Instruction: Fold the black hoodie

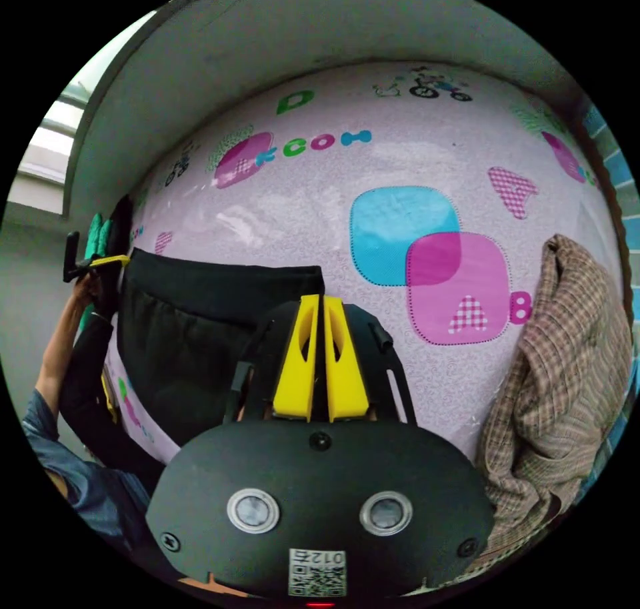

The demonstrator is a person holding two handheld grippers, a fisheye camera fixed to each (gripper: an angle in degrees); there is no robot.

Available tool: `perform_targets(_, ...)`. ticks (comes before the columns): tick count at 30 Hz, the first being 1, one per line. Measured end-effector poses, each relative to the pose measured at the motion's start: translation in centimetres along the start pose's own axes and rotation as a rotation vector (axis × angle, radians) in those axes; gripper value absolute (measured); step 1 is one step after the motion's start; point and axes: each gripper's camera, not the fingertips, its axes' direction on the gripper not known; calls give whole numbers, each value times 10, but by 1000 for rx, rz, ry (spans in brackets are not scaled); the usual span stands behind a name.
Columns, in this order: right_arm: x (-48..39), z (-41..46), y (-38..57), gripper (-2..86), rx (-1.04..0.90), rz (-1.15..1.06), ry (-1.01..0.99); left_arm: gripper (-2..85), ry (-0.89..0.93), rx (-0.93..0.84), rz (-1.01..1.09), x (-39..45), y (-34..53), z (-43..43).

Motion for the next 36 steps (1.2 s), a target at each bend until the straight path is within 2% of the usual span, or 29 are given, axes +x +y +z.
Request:
perform_targets(4, -15, -20, -1, -3, 67, 73, 5, 5, -86, 40, 11, 22, 1, -2)
perform_targets(7, -38, -3, -5, -2, -23, 56, 114, 3, -159, -6, 6, 47, 3, 22)
perform_targets(11, -73, -10, -13, 26, -16, 46, 214, 6, -187, -16, -25, 69, 5, 32)
perform_targets(15, -100, -54, -8, 15, 103, 90, 287, 7, -323, 71, -116, 88, 23, 7)
perform_targets(18, -145, -80, -3, 3, 166, -31, 186, 8, -179, 181, -68, 127, 35, -5)
perform_targets(20, -191, -69, -7, -2, 82, -134, 72, 8, -122, 175, 16, 166, 32, 6)
perform_targets(22, -226, -50, -14, -5, -19, -208, 40, 7, -128, 91, 121, 210, 22, 28)
perform_targets(24, -255, -33, -22, -7, -92, -264, 85, 6, -195, 21, 218, 257, 13, 57)
perform_targets(26, -281, -13, -35, -8, -187, -293, 212, 5, -219, -35, 246, 279, 6, 81)
perform_targets(30, -293, 6, -56, -9, -296, -260, 237, 2, -345, -160, 276, 303, -2, 138)
perform_targets(36, -315, 16, -74, -9, -383, -242, 272, 5, -411, -170, 326, 337, 0, 166)
